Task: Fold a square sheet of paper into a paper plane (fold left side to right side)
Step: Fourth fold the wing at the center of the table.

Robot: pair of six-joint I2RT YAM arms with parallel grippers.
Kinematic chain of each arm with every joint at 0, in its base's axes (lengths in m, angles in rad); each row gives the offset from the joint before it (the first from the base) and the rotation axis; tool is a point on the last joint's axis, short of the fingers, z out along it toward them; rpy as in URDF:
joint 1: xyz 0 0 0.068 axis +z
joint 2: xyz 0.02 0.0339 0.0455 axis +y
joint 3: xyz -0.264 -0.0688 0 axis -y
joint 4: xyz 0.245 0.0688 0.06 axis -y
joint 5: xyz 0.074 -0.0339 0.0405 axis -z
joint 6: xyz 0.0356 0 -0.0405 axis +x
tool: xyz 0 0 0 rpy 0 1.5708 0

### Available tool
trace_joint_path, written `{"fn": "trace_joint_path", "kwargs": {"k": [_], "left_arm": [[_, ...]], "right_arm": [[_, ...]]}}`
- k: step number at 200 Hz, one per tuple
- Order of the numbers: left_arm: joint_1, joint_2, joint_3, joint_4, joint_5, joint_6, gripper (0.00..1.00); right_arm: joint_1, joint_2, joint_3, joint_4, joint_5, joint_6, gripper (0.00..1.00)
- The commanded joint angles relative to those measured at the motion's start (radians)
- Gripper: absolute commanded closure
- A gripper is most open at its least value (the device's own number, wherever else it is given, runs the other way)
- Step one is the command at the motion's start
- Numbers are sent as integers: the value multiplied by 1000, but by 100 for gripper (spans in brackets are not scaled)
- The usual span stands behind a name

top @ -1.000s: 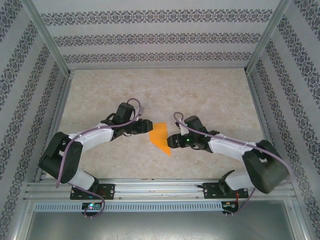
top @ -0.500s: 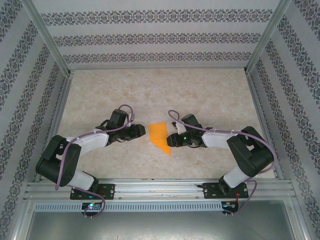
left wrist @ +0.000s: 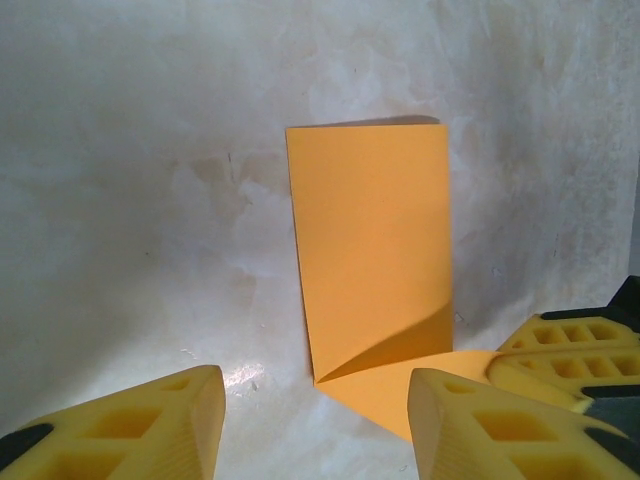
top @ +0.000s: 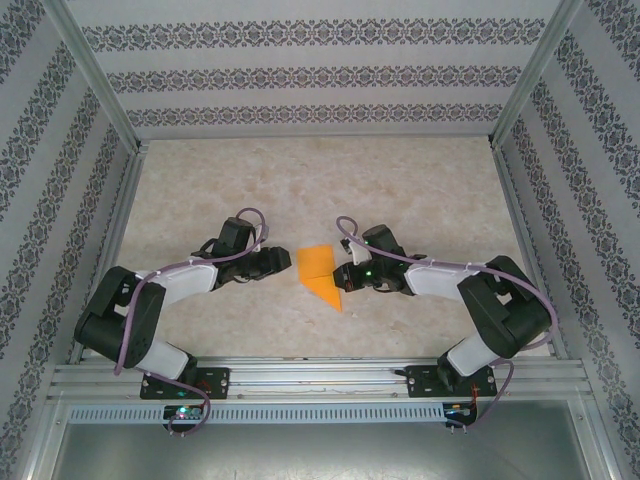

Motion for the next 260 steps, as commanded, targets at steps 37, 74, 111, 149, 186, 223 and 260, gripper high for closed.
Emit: {"fn": "trace_joint_path", "kwargs": {"k": [37, 74, 111, 149, 186, 223, 260], "left_arm": [[14, 72, 47, 113, 94, -52, 45], [15, 145, 79, 191, 157, -91, 48], [8, 219, 108, 248, 200, -122, 50], [-3, 278, 132, 278, 217, -135, 52], [-12, 312, 160, 293, 231, -138, 65], [-32, 320, 184, 305, 254, -131, 69], [-41, 306, 183, 336, 272, -154, 73]], "right_arm": [[-24, -96, -36, 50, -21, 15, 100], [-32, -117, -67, 87, -26, 36, 100], [-37, -125, -89, 115, -31, 52, 100], [-40, -122, -97, 135, -36, 64, 100], [-43, -123, -103, 136, -33, 70, 100], [-43, -162, -114, 93, 51, 86, 80], [-35, -282, -107, -53, 183, 80, 59]]}}
